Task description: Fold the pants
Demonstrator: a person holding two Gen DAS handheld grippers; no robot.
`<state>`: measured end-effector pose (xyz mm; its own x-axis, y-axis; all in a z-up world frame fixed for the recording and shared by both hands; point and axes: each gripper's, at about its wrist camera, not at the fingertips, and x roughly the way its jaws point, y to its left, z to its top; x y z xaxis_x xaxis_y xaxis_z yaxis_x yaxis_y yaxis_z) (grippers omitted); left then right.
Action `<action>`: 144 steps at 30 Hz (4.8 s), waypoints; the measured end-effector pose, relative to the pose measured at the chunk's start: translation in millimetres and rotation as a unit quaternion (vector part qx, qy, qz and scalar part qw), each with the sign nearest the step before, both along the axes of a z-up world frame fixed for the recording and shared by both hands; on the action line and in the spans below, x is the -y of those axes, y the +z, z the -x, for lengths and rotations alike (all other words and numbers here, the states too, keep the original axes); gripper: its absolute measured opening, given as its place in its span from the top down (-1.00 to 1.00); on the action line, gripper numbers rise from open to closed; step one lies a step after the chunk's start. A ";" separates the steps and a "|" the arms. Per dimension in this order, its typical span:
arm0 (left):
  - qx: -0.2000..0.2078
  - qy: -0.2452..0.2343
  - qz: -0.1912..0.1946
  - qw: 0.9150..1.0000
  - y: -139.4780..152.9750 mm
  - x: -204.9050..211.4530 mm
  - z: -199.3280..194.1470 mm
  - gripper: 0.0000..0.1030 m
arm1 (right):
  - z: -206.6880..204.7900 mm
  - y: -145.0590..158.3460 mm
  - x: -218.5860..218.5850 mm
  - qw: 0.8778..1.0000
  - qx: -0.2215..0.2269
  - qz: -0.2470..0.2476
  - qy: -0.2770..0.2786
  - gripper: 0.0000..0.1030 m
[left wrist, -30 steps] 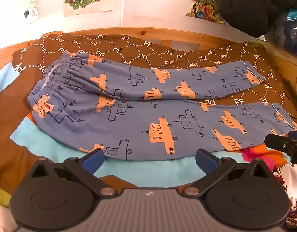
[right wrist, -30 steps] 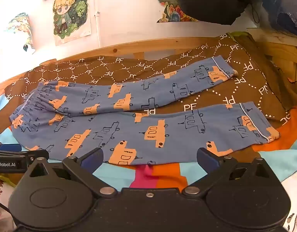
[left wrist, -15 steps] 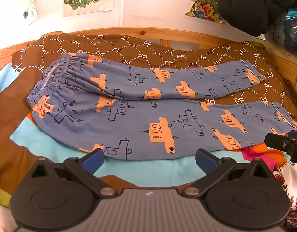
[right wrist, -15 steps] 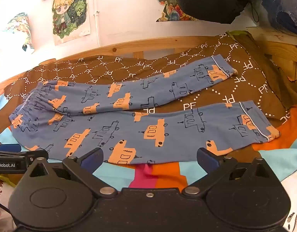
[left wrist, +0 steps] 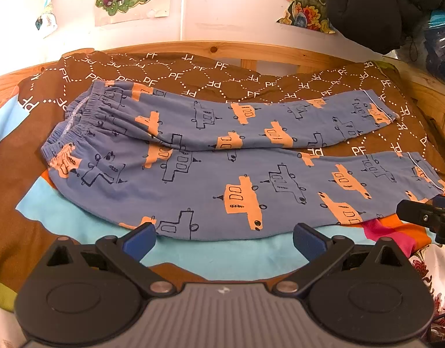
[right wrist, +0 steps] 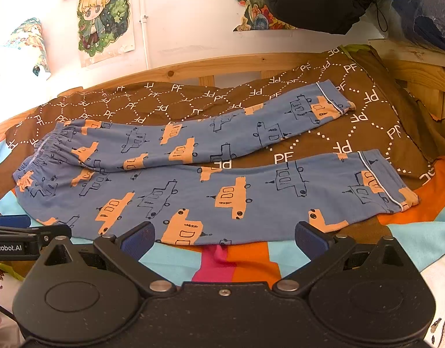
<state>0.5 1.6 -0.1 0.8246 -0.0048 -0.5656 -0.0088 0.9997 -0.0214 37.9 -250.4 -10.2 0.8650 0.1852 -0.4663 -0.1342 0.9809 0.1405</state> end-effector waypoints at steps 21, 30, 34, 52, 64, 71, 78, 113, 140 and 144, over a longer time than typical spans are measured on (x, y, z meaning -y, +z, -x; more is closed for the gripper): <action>0.001 0.001 -0.001 1.000 0.7 1.4 0.0 -1.00 | -0.5 -1.4 0.2 1.000 -0.003 -0.002 -0.002 -0.99; 0.001 0.000 -0.002 1.000 1.7 2.7 0.2 -1.00 | -0.8 -1.3 0.4 1.000 -0.004 -0.002 -0.002 -0.99; 0.001 0.000 -0.001 1.000 2.0 3.0 0.0 -1.00 | -0.9 -1.3 0.5 1.000 -0.004 -0.002 -0.002 -0.99; 0.023 0.008 -0.032 0.999 42.1 -18.5 -51.6 -1.00 | -52.8 27.2 13.8 0.998 0.001 0.016 0.056 -0.99; -0.023 -0.087 -0.119 0.989 107.3 -45.4 -213.5 -1.00 | -192.5 77.9 9.1 0.968 0.025 0.129 0.214 -0.99; -0.029 -0.142 -0.173 0.974 81.6 -39.4 -296.3 -1.00 | -307.8 69.8 -5.6 0.947 -0.021 0.149 0.284 -0.99; -0.089 -0.207 -0.178 0.958 53.0 -55.8 -354.9 -0.72 | -403.1 64.6 -36.7 0.924 -0.073 0.150 0.345 -0.52; -0.069 -0.108 -0.225 0.966 57.9 -44.7 -405.7 0.95 | -435.5 57.8 -99.9 0.914 0.018 0.313 0.256 1.00; -0.117 -0.125 -0.105 0.980 93.2 -153.9 -375.9 -0.50 | -442.7 57.6 -106.8 0.937 0.000 0.203 0.286 -0.30; -0.159 -0.145 -0.130 0.968 78.1 -152.8 -376.9 0.45 | -448.1 47.9 -117.1 0.931 -0.018 0.209 0.298 -0.29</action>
